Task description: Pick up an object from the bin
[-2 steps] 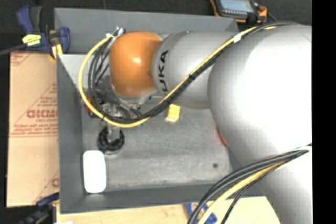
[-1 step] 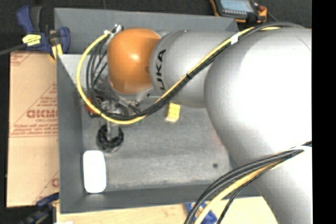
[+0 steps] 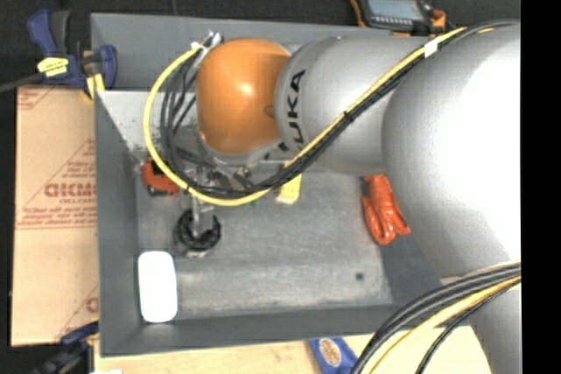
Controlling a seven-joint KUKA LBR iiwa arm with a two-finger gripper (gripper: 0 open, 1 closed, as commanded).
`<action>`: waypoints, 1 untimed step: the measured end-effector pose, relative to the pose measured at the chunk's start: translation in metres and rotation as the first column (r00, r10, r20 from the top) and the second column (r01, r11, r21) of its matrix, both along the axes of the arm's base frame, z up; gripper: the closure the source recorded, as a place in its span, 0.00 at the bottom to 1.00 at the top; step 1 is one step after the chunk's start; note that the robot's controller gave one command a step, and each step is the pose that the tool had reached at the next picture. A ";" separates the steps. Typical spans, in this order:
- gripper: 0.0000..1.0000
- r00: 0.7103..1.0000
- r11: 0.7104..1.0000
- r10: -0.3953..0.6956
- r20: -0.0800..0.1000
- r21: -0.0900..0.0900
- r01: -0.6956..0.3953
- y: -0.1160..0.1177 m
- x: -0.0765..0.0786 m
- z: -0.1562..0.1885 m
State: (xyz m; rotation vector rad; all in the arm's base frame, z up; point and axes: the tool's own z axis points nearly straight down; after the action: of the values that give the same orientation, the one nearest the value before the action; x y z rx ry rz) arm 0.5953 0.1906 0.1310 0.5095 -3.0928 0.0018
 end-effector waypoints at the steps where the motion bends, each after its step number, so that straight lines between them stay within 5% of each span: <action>1: 1.00 1.000 1.000 0.008 0.026 0.007 -0.008 -0.007 0.027 0.010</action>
Offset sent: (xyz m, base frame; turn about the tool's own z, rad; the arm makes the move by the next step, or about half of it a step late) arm -0.0268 -0.0310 0.0819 -0.0175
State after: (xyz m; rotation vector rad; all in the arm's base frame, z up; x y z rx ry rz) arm 0.6219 0.1839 0.1414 0.5264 -3.1171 -0.0030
